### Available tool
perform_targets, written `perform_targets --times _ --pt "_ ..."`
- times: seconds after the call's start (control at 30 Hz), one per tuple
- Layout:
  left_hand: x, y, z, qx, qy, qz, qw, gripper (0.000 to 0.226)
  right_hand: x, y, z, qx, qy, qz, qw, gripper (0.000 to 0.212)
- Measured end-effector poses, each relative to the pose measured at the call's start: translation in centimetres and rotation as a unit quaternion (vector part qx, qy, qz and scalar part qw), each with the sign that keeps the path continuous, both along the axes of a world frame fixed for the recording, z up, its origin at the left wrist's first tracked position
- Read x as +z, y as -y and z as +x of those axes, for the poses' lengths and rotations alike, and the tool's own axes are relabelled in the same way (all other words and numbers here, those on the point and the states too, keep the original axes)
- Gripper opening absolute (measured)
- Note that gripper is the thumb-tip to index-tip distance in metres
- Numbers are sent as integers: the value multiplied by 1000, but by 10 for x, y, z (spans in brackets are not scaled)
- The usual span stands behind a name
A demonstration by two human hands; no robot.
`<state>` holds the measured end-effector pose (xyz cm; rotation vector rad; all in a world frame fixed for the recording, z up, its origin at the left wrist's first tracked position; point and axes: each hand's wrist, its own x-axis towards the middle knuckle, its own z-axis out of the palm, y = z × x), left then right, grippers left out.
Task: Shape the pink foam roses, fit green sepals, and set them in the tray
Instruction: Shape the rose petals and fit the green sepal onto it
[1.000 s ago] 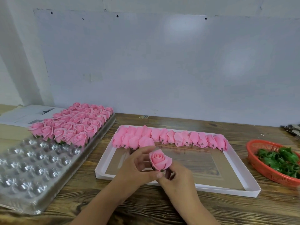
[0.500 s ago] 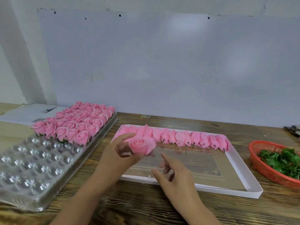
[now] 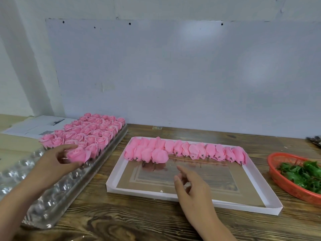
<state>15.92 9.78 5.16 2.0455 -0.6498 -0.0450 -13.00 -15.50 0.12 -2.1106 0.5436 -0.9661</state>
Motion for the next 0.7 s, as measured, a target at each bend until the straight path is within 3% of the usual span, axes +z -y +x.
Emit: perform_targets --times 0.7 --pt "-9 18 24 9 19 158 987 68 3 -2 -2 2 -7 18 1000 33"
